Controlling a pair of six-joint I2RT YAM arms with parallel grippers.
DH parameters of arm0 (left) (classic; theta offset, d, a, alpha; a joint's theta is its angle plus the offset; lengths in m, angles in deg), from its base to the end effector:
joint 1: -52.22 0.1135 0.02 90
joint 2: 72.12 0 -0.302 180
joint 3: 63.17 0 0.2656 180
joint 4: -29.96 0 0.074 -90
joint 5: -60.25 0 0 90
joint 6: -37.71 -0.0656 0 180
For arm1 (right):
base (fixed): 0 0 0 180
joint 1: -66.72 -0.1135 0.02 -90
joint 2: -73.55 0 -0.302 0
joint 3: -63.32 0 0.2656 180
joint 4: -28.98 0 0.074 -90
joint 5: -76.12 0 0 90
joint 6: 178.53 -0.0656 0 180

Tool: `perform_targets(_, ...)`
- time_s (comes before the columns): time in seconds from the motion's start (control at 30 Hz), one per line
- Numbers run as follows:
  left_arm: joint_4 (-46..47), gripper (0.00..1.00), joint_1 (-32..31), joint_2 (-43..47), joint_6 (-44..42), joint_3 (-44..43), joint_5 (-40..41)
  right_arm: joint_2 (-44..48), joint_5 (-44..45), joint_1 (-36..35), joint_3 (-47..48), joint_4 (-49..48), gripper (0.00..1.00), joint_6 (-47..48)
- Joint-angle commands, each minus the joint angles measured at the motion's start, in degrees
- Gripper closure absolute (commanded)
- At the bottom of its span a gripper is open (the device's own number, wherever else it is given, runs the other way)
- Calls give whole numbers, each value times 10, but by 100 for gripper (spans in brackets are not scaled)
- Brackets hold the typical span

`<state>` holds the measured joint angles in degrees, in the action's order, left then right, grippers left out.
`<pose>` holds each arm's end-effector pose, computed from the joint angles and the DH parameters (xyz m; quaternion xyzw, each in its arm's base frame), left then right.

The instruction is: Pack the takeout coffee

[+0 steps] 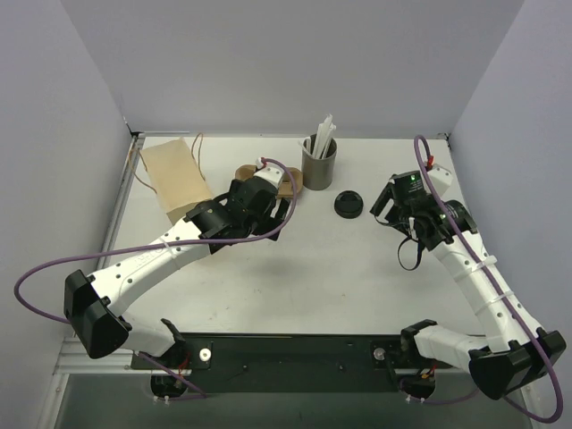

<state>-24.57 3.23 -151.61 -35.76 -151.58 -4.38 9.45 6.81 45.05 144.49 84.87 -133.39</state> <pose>0.2315 -0.2234 0.3564 0.1728 0.8905 -0.0284 0.4199 0.2385 0.0698 0.3783 0.2543 0.8536 0.0976 0.4441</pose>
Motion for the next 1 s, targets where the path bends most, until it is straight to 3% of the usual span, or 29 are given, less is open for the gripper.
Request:
perform_targets(0.0, 10, 2, 5, 5, 5, -21, -14, -9, 4, 8, 27, 28, 12, 4)
perform_targets(0.2, 15, 3, 6, 20, -22, -17, -28, -59, -22, 72, 63, 38, 22, 20)
perform_targets(0.57, 2, 6, 26, 4, -27, -46, -50, -235, -98, 268, 203, 72, 58, 69)
perform_targets(0.97, 3, 6, 47, 4, -33, -49, -74, -383, -140, 325, 288, 67, 68, 83)
